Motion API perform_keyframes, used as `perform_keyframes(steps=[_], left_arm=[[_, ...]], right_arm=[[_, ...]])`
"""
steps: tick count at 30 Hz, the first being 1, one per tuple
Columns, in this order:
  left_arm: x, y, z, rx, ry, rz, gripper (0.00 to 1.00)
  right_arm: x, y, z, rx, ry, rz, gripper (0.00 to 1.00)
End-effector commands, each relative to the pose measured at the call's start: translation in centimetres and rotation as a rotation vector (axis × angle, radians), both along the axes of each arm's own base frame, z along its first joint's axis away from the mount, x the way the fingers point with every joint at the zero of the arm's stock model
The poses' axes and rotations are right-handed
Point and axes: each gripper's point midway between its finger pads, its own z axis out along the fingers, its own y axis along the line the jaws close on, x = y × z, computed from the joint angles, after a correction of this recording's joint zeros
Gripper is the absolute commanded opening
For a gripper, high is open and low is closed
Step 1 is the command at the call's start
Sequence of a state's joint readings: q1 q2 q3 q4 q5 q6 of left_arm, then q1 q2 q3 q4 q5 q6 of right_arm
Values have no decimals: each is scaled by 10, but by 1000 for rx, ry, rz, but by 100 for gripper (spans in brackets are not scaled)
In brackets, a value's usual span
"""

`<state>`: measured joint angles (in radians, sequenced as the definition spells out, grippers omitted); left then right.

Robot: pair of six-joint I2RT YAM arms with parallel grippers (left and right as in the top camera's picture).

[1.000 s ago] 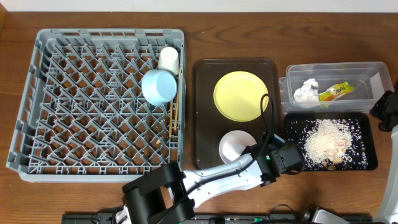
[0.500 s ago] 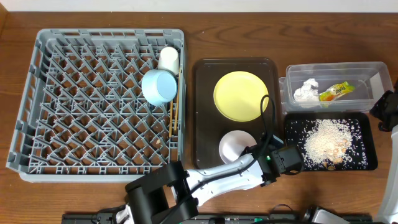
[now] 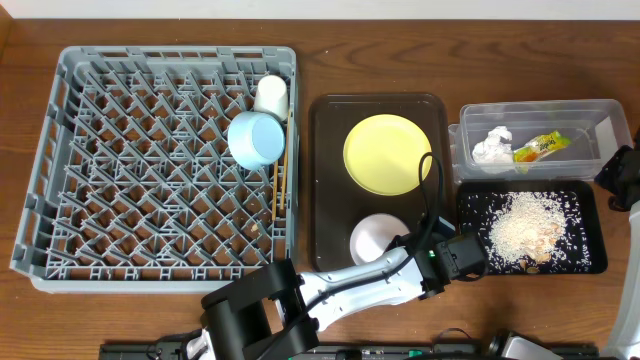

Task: Sort waste into correct bins and load items into the dishwasher rack
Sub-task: 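Grasp the white bowl rim with the left gripper, then carry the white bowl left and place it upright in the rack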

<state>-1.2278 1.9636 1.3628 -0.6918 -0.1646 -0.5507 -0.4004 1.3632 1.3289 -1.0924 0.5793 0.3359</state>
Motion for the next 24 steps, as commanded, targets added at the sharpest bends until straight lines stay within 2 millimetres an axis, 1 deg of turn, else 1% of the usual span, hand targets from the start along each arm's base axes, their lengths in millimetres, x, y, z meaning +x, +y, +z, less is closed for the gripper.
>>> perform_keyframes(steps=[1, 5, 8, 11, 15, 17, 20, 22, 24], left_arm=[[-1, 8, -9, 36, 1, 7, 6], [-1, 7, 1, 0, 30, 15, 6], [-1, 0, 20, -85, 87, 26, 6], [3, -2, 48, -188, 135, 43, 6], [12, 1, 96, -350, 190, 62, 6], [18, 7, 123, -431, 199, 75, 6], [31, 24, 162, -534, 177, 104, 6], [39, 43, 186, -583, 148, 136, 6], [45, 67, 207, -614, 112, 182, 6]], right_arm=[[-3, -4, 10, -23, -19, -14, 99], [-3, -4, 10, -23, -19, -14, 99], [-3, -4, 10, -23, -19, -14, 99], [-3, -4, 10, -23, -20, -15, 99], [-3, -4, 10, -23, -19, -14, 99], [-3, -4, 10, -23, -19, -14, 99], [-3, -4, 10, -23, -19, -14, 99], [-3, -4, 10, -23, -20, -15, 99], [-3, -4, 10, -23, -19, -14, 99]])
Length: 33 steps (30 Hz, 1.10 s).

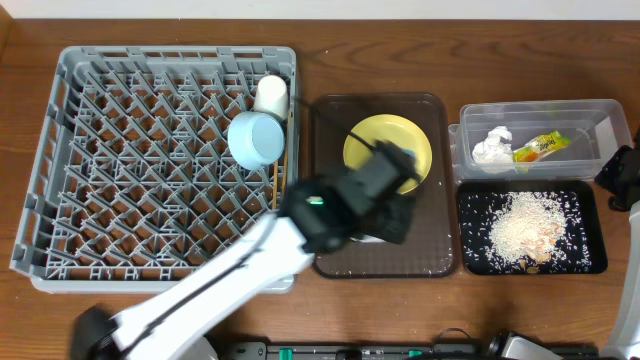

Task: Sort waste into correct bins and load items into the dishwasher rack
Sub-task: 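Carry the white bowl left and place it upright in the rack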

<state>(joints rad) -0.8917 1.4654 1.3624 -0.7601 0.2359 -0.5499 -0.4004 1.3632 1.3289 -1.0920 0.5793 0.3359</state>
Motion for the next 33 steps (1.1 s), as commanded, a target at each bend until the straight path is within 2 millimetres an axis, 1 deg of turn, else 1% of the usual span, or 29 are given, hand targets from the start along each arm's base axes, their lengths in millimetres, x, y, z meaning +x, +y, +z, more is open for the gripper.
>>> perform_keyframes(steps=[1, 5, 8, 13, 16, 19, 23, 26, 29, 33], left_arm=[[1, 29, 33, -73, -10, 43, 6], [3, 67, 66, -178, -1, 86, 6], [0, 85, 84, -287, 50, 71, 6], [-1, 114, 102, -481, 164, 8, 6], [-3, 124, 109, -606, 235, -40, 6], [3, 131, 108, -679, 261, -59, 6], [21, 136, 105, -757, 275, -72, 6], [39, 144, 98, -800, 317, -31, 6], [61, 159, 84, -823, 319, 16, 6], [84, 180, 71, -890, 335, 82, 6]], right_arm=[[-3, -4, 10, -23, -19, -14, 99], [-3, -4, 10, -23, -19, -15, 99], [-3, -4, 10, -23, -19, -14, 99], [-3, -4, 10, -23, -19, -14, 99], [-3, -4, 10, -23, -19, -14, 99], [-3, -4, 10, -23, -19, -14, 99], [-3, -4, 10, -23, -19, -15, 99], [-3, -4, 10, -23, -19, -15, 99], [-3, -4, 10, -23, -19, -14, 99], [-3, -4, 10, -23, -19, -15, 99]])
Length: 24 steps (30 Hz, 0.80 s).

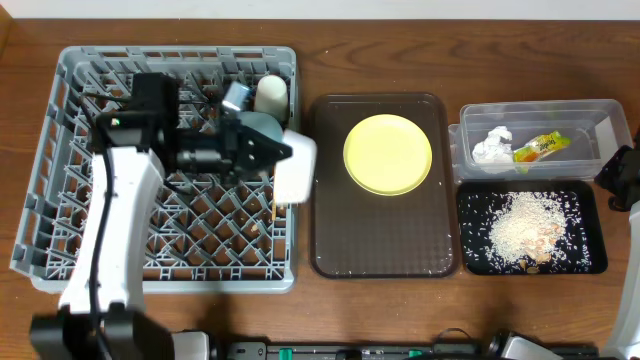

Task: Sort waste into correct bins and load items into the dishwasher rack
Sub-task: 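Carry the white bowl left and place it upright in the rack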

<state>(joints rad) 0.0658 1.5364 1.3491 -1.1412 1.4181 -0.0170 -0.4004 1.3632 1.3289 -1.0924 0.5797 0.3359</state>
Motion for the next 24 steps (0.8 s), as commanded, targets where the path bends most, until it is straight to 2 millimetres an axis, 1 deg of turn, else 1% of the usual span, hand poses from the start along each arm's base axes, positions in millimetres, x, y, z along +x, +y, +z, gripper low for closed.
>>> perform_keyframes(steps=[1, 4, 7, 14, 17, 23, 24], left_arm=[[15, 16, -2, -86, -14, 37, 6], [24, 26, -18, -93, 41, 69, 6], [26, 29, -32, -99, 87, 81, 6], [17, 38, -71, -114, 175, 114, 6], [13, 44, -84, -120, 194, 132, 6], [12, 54, -105, -121, 204, 172, 7], [11, 56, -108, -114, 210, 177, 10]], right_arm=[[-3, -4, 10, -23, -20, -14, 99], [-3, -4, 10, -23, -20, -14, 99], [-3, -4, 10, -23, -20, -14, 99], [-3, -4, 10, -23, -20, -14, 99], [-3, -4, 10, -23, -20, -14, 99], [-3, -4, 10, -23, -20, -14, 99], [-3, -4, 10, -23, -20, -14, 99]])
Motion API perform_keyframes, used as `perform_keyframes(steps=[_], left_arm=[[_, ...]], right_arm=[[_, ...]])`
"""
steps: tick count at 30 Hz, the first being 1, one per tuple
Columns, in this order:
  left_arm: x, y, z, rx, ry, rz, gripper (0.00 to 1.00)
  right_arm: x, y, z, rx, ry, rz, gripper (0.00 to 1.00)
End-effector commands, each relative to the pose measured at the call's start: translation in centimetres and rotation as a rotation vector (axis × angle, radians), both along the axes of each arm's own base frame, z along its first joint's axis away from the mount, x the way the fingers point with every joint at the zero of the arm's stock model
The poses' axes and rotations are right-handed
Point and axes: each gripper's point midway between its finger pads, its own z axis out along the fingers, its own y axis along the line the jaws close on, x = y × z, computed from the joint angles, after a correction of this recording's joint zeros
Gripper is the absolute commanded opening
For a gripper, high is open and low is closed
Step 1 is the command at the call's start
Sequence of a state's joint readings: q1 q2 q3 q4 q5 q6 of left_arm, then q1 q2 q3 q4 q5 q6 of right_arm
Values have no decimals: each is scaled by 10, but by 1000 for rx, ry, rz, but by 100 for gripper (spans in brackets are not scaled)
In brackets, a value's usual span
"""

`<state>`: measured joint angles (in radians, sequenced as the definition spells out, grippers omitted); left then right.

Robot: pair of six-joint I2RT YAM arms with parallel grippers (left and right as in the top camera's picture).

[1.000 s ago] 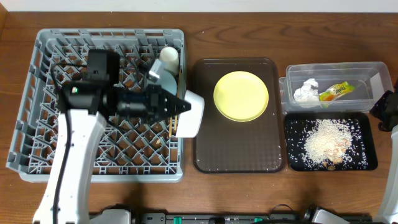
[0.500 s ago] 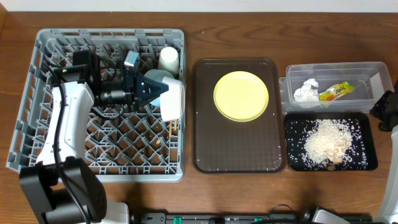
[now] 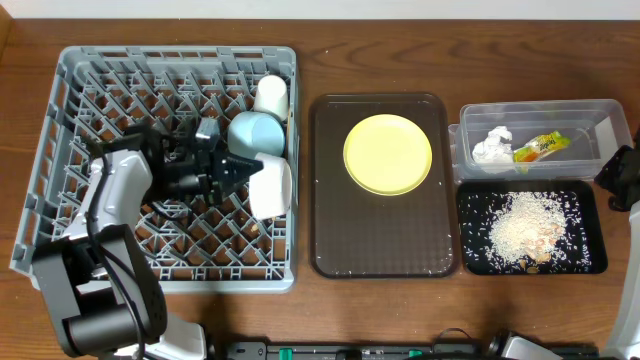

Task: Sort waste into correct bins and load items into the dishwasher rack
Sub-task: 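Carry the white bowl left and place it upright in the rack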

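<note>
A white bowl (image 3: 272,186) stands on edge inside the grey dishwasher rack (image 3: 60,150), near its right wall. My left gripper (image 3: 238,167) reaches across the rack from the left, its fingers closed on the bowl's rim. Just behind the bowl, a light blue cup (image 3: 255,131) and a white cup (image 3: 270,94) sit in the rack. A yellow plate (image 3: 388,154) lies on the brown tray (image 3: 380,250). My right gripper (image 3: 614,174) shows only as a dark shape at the right edge, and its jaws are hidden.
A clear bin (image 3: 590,115) at the back right holds a crumpled tissue (image 3: 492,146) and a yellow-green packet (image 3: 541,146). In front of it a black tray (image 3: 585,250) carries rice scraps (image 3: 525,230). Wooden chopsticks (image 3: 277,215) lie in the rack below the bowl.
My left gripper has moved down and left with the white bowl. The bowl was over the rack's right rim and is now inside the rack, standing on edge.
At first my left gripper was by the black tray, with the white bowl lying on the brown tray. It was then over the bowl on that tray. Later it held the bowl on edge at the rack's right rim. Now the bowl is in the rack.
</note>
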<state>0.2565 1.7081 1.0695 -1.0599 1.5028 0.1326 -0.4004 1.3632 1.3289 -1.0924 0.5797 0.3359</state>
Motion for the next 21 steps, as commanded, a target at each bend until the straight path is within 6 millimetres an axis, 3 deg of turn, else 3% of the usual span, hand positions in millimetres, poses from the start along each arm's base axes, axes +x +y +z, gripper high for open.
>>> perform_keyframes(steps=[1, 2, 11, 18, 21], left_arm=[[-2, 6, -12, 23, 10, 11, 13], [-2, 8, -14, 36, 13, 13, 22], [-2, 42, -40, 171, 150, 91, 48], [1, 85, -38, 268, 168, 210, 54], [2, 97, -27, 304, 156, 256, 54]], right_arm=[[-3, -4, 10, -23, -20, -14, 99], [-3, -4, 10, -23, -20, -14, 99], [-3, -4, 10, -23, -20, -14, 99], [-3, -4, 10, -23, -20, -14, 99], [-3, -4, 10, -23, -20, -14, 99]])
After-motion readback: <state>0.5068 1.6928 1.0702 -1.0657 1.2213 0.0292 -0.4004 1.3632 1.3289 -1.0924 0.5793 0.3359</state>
